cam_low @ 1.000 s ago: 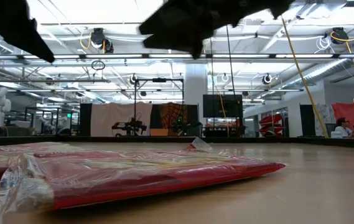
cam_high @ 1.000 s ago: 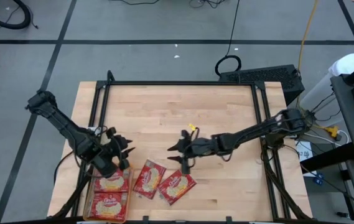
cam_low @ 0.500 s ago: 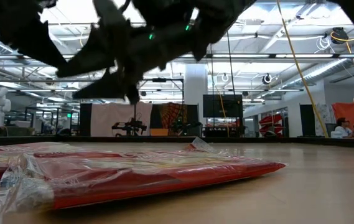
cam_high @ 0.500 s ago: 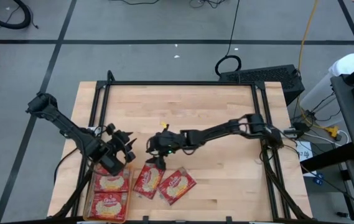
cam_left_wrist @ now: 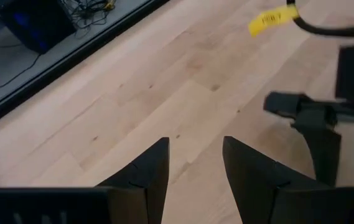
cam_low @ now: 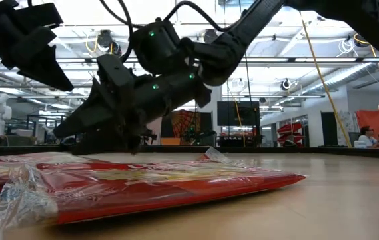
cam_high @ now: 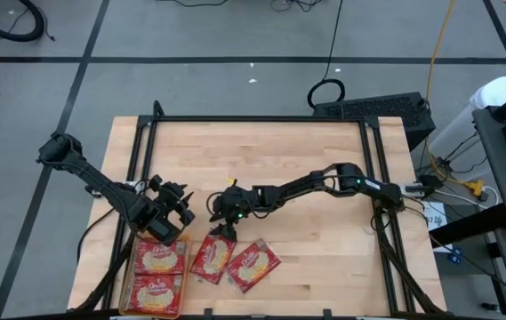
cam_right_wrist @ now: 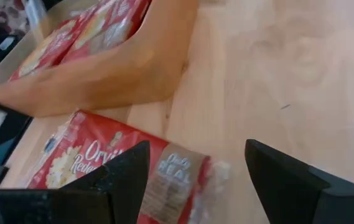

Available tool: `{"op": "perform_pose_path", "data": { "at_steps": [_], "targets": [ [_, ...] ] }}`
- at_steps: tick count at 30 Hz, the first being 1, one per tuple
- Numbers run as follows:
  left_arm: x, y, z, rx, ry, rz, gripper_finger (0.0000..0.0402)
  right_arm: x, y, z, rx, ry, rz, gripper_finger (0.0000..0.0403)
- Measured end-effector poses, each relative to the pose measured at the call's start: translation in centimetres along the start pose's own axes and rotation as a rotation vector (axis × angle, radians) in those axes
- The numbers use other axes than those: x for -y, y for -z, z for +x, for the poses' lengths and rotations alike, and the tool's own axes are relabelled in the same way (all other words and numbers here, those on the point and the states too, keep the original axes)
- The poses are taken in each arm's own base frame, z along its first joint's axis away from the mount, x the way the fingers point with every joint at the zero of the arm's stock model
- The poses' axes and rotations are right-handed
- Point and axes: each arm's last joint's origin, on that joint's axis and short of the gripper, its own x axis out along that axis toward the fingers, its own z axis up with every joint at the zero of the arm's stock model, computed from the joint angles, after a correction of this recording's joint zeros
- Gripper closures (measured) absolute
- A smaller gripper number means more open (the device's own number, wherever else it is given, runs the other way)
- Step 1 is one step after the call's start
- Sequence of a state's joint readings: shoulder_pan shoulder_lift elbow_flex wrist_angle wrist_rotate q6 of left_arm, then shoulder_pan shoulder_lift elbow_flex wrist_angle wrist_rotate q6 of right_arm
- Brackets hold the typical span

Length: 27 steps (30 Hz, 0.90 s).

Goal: Sort popcorn bags into baskets
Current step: Put the red popcorn bag into the orange bin

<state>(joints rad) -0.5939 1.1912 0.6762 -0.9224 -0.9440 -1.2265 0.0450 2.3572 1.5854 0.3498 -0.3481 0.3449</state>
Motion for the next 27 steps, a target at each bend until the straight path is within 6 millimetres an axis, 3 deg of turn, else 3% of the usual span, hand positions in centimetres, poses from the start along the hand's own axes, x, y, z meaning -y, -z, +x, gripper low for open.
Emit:
{"op": "perform_pose_path", "data": {
  "at_steps": [6,9,12,18,22,27],
  "targets": [
    [0.0,-0.2,0.2,0.001,-0.006,0.003,0.0249,0.0,1.0,0.9,-0.042,-0.070,-0.037,0.0150],
    [0.0,-0.3,0.3,0.000,-0.009,-0.003,0.0249,-0.4,1.5,1.3,-0.049,-0.075,-0.088,0.0172],
    [0.0,-0.3,0.3,0.001,-0.008,-0.008,0.0249,-0.6,1.7,1.4,-0.062,-0.072,-0.115,0.0222],
    [0.3,-0.4,0.3,0.014,0.013,-0.010,0.0250,-1.0,1.7,1.4,-0.073,-0.086,-0.151,0.0376],
    [0.3,-0.4,0.3,0.017,0.012,-0.042,0.0250,-1.2,0.1,0.0,-0.073,-0.072,-0.164,0.0391],
    [0.4,-0.5,0.3,0.018,0.014,-0.078,0.0250,-2.4,-2.9,-3.2,-0.093,0.010,-0.258,0.0400]
  ]
}}
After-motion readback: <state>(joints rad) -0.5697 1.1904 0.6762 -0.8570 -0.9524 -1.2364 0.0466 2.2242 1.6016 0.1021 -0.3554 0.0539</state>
